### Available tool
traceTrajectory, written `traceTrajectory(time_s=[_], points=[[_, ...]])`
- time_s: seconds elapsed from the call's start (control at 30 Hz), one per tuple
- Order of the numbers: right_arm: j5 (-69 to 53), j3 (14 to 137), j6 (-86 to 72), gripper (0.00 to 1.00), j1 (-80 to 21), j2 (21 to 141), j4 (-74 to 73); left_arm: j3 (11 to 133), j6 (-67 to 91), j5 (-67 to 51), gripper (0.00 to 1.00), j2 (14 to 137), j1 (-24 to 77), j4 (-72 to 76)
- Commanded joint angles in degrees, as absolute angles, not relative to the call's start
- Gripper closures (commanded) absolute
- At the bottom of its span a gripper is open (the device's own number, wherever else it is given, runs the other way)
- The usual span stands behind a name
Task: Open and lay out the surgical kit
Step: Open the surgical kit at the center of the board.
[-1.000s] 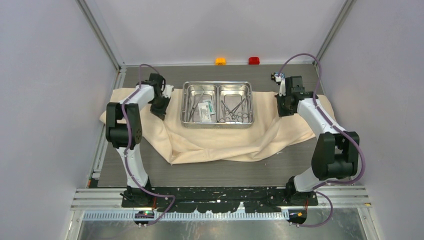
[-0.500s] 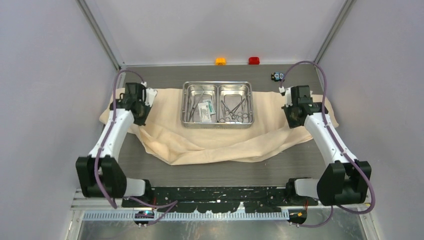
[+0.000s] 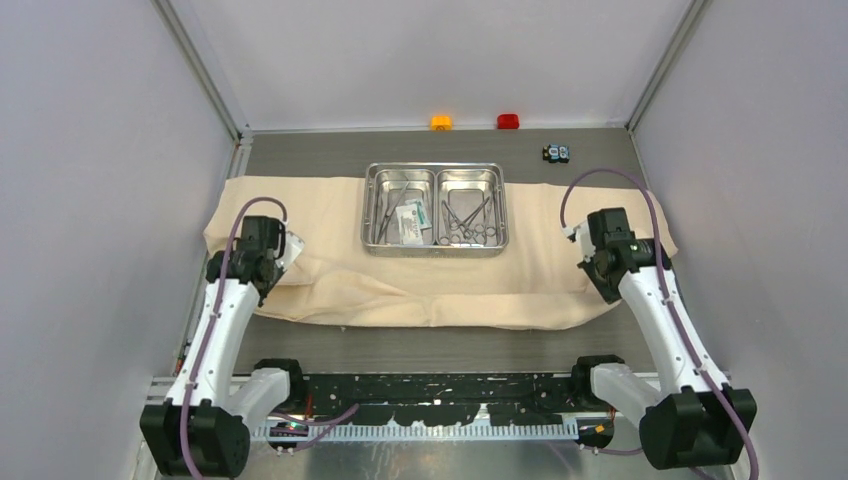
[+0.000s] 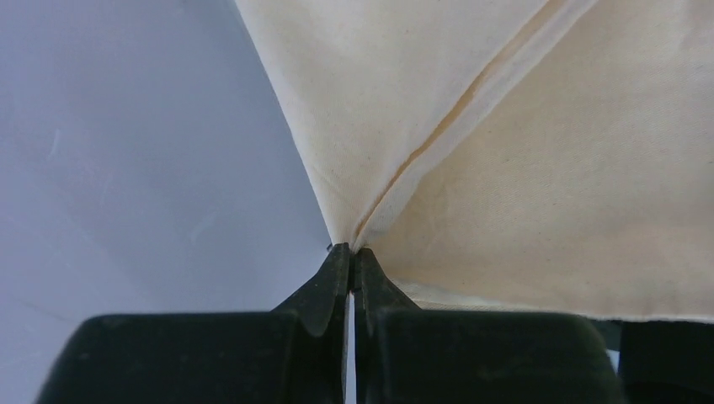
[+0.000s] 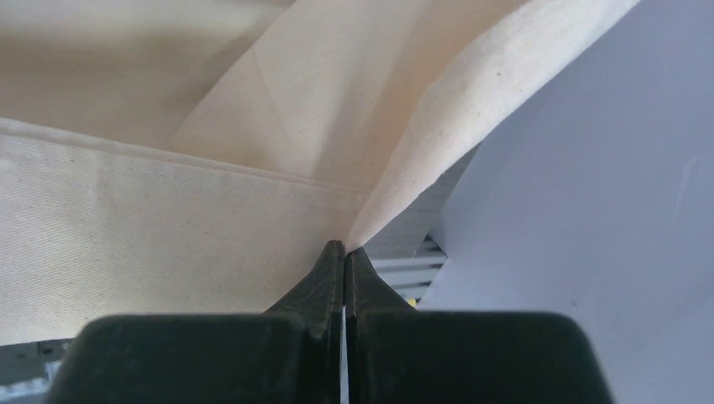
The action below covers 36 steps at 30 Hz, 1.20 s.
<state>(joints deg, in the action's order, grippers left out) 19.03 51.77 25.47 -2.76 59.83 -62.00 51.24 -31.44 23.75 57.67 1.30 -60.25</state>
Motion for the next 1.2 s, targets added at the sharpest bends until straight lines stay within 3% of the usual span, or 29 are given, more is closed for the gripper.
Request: traceTrajectory(time_s=[0.0, 0.33, 0.6, 0.7, 0.77, 0.93, 1.17], points=[[24.1, 48.6, 30.6, 0.99, -2.6, 54.0, -68.4, 48.2, -36.6, 31.2, 1.0, 51.7, 1.1, -65.3], [19.8, 45.1, 34.5, 0.85, -2.6, 48.6, -76.0, 45.4, -41.1, 34.9, 1.0, 40.9, 1.1, -75.5], [18.0, 49.0, 38.9, 0.7, -2.7, 47.7, -83.3, 45.7, -42.1, 37.1, 1.0, 36.7, 1.1, -81.9], [17.9, 50.9, 40.1, 0.64, -2.6, 46.9, -85.6, 46.6, -42.5, 37.8, 0.96, 36.1, 1.0, -84.3], [17.9, 52.3, 40.6, 0.58, -2.7, 46.6, -86.8, 47.3, -42.9, 38.1, 0.89, 36.1, 1.0, -85.4], [17.8, 55.3, 41.5, 0.38, -2.6, 46.5, -89.2, 51.3, -43.8, 38.3, 0.6, 37.3, 1.0, -87.5], [14.9, 60.8, 42.5, 0.34, -2.7, 48.3, -89.2, 59.4, -46.8, 38.2, 0.34, 41.5, 1.1, -88.2]])
